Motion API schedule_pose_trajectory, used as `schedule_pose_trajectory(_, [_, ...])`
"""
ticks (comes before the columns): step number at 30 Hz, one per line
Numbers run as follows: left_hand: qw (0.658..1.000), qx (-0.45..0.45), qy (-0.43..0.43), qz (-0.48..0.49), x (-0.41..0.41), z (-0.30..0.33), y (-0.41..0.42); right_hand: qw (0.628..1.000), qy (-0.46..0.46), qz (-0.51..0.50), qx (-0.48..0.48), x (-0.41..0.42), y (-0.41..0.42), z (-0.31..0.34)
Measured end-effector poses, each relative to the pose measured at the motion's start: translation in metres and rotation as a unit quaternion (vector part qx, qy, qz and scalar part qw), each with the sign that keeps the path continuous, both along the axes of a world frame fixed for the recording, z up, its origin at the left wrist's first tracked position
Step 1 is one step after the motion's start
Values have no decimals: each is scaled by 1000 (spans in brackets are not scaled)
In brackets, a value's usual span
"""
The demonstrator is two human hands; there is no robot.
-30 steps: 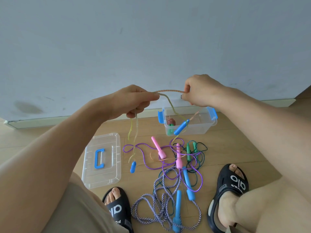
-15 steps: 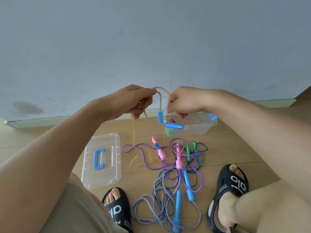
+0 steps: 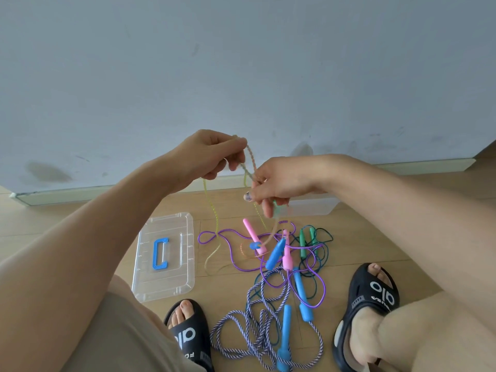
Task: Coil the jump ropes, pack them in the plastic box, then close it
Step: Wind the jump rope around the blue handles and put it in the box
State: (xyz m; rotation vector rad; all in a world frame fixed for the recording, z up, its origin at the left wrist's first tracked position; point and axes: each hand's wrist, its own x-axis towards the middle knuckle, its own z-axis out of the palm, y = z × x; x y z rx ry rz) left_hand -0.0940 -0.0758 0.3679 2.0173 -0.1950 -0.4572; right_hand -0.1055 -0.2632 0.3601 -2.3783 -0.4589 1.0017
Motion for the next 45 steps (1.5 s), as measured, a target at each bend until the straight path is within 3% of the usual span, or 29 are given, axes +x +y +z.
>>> schedule_pose_trajectory(3, [992, 117, -30, 36, 6, -8, 11, 996, -77, -24, -43, 4, -9, 4])
schedule_pose_trajectory(6, [971, 234, -44, 31, 11, -21, 22, 991, -94, -93, 16, 7, -14, 15])
schedule_pose_trajectory(8, [978, 205, -42, -8, 9, -19, 21, 986, -114, -111, 41, 6, -14, 23])
schedule_pose_trajectory(11, [992, 75, -3, -101, 3, -11, 7, 985, -123, -97, 68, 3, -11, 28])
schedule_pose_trajectory(15, [987, 52, 4, -153, -2, -11, -6, 979, -113, -123, 118, 7, -12, 30])
schedule_pose_trajectory(18, [996, 42, 10, -76, 3, -10, -6, 981, -133, -113, 80, 9, -22, 32])
schedule_pose_trajectory(22, [982, 133, -97, 95, 17, -6, 11, 973, -204, -96, -41, 12, -39, 26])
schedule_pose_trajectory(25, [967, 89, -97, 216, 28, -5, 28, 972, -193, -125, -48, 13, -48, 21])
schedule_pose_trajectory(26, [975, 92, -58, 194, 26, -7, 29, 974, -176, -136, -30, 13, -48, 20])
schedule_pose_trajectory(28, [986, 160, 3, 54, 17, -19, 26, 977, -149, -151, 6, 10, -44, 20])
schedule_pose_trajectory(30, [976, 206, -4, -73, 3, -21, 12, 978, -159, -134, 8, 8, -35, 21])
schedule_pose_trajectory(31, [979, 178, -17, -93, 0, -20, 3, 978, -170, -120, 5, 7, -30, 22])
schedule_pose_trajectory(34, [993, 50, -18, -104, -4, -11, -17, 976, -199, -91, 5, 3, -23, 24])
schedule_pose_trajectory(38, [992, 47, -27, -112, -5, -6, -15, 972, -228, -60, -12, 1, -23, 25])
schedule_pose_trajectory(45, [999, 38, -26, -29, 4, -1, 4, 983, -172, -36, -60, 4, -35, 17])
